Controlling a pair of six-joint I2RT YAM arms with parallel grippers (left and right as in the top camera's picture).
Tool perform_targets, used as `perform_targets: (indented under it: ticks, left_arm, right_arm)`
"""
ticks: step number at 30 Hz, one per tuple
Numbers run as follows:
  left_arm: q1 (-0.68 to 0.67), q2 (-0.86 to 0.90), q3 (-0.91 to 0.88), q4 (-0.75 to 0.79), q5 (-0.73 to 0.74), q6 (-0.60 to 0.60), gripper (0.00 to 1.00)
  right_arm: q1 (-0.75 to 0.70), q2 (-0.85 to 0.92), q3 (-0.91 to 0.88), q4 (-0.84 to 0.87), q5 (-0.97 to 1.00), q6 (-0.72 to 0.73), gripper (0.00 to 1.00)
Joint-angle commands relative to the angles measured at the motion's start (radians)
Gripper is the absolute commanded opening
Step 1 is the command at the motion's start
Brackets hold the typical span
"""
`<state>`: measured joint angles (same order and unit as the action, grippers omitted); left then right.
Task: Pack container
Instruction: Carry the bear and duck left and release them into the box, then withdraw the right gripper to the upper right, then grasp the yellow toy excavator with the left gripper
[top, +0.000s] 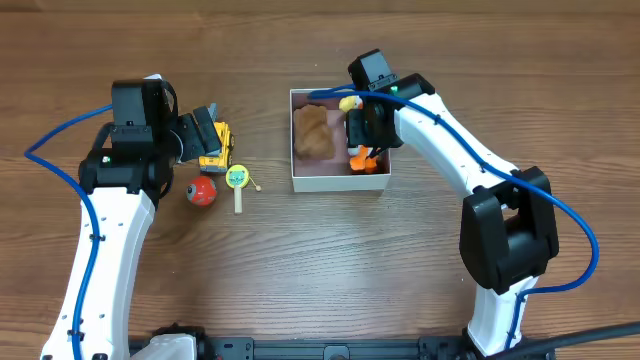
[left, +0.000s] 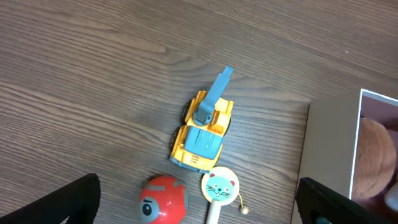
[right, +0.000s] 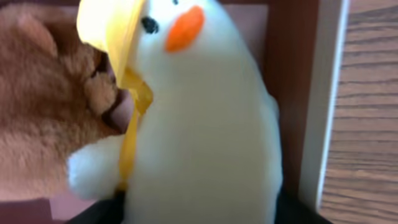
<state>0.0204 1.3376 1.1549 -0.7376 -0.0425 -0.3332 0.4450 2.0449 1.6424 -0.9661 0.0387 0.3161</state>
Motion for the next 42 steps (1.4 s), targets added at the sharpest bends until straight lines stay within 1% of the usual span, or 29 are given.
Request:
perform_targets:
  ticks: [1,2,5,7,9,10,11,12,14,15,17,19,20,21,22,25,27,28,31,32,34,39,42]
  left_arm:
    - [0.003,0.004,0.030,0.001,-0.013,0.019,1.00]
    - [0.003,0.004,0.030,0.001,-0.013,0.019,1.00]
    - [0.003,0.004,0.030,0.001,-0.013,0.019,1.00]
    - [0.003,0.004,0.030,0.001,-0.013,0.019,1.00]
    - [0.003,0.004,0.030,0.001,-0.013,0.019,1.00]
    - [0.004,0.004,0.030,0.000,-0.013,0.019,1.00]
    - [0.003,0.004,0.030,0.000,-0.013,0.019,1.00]
    - [0.003,0.004,0.030,0.001,-0.013,0.019,1.00]
    - [0.003,0.004,0.030,0.013,0.000,0.000,1.00]
    - [0.003,0.004,0.030,0.012,0.044,-0.023,1.00]
    - [0.003,0.007,0.030,0.002,0.134,-0.026,1.00]
    - [0.003,0.016,0.030,-0.002,0.146,-0.005,1.00]
    - [0.003,0.025,0.030,0.002,0.143,0.032,0.80]
    - [0.003,0.040,0.030,0.005,0.144,0.079,0.72]
    - [0.003,0.082,0.032,-0.003,0.144,0.165,0.70]
    - [0.004,0.174,0.067,-0.041,0.137,0.257,0.80]
    - [0.003,0.261,0.116,-0.069,0.137,0.317,0.85]
    - [0.003,0.320,0.151,-0.094,0.136,0.356,0.85]
    - [-0.007,0.448,0.190,-0.117,0.105,0.396,0.81]
    - [-0.010,0.487,0.191,-0.108,0.103,0.405,0.76]
    - [-0.013,0.544,0.191,-0.097,0.085,0.405,0.72]
    - [-0.014,0.625,0.191,-0.056,0.075,0.417,0.73]
    - [-0.014,0.635,0.191,-0.019,0.064,0.415,0.70]
  right_arm:
    - [-0.001,-0.117,0.091,-0.019,0.026,-0.070,0.75]
    - [-0.001,-0.151,0.113,-0.032,0.015,-0.082,0.77]
    - [-0.001,-0.262,0.175,-0.085,0.013,-0.081,0.88]
    - [-0.014,-0.335,0.193,-0.116,0.016,-0.082,0.89]
    - [-0.043,-0.417,0.193,-0.146,0.086,-0.080,0.93]
    - [-0.066,-0.447,0.193,-0.161,0.130,-0.080,0.97]
    - [-0.099,-0.470,0.193,-0.175,0.156,-0.077,1.00]
    - [-0.129,-0.478,0.193,-0.184,0.155,-0.076,1.00]
    - [-0.238,-0.479,0.189,-0.226,0.144,0.006,1.00]
    - [-0.290,-0.477,0.179,-0.237,0.122,0.031,1.00]
    - [-0.402,-0.477,0.150,-0.242,0.021,0.038,1.00]
    - [-0.500,-0.475,0.126,-0.248,-0.079,0.051,1.00]
    - [-0.542,-0.474,0.112,-0.251,-0.116,0.056,1.00]
    - [-0.578,-0.474,0.098,-0.252,-0.147,0.056,1.00]
    - [-0.617,-0.474,0.077,-0.252,-0.177,0.056,1.00]
    - [-0.648,-0.472,0.064,-0.265,-0.174,0.055,1.00]
    - [-0.648,-0.472,0.064,-0.266,-0.174,0.055,1.00]
    - [-0.648,-0.472,0.064,-0.265,-0.174,0.055,1.00]
    - [-0.648,-0.472,0.064,-0.267,-0.174,0.055,1.00]
    - [-0.648,-0.472,0.064,-0.270,-0.174,0.055,1.00]
    - [-0.648,-0.472,0.064,-0.272,-0.172,0.055,1.00]
    - [-0.648,-0.472,0.064,-0.282,-0.172,0.055,1.00]
    - [-0.648,-0.472,0.064,-0.292,-0.172,0.051,1.00]
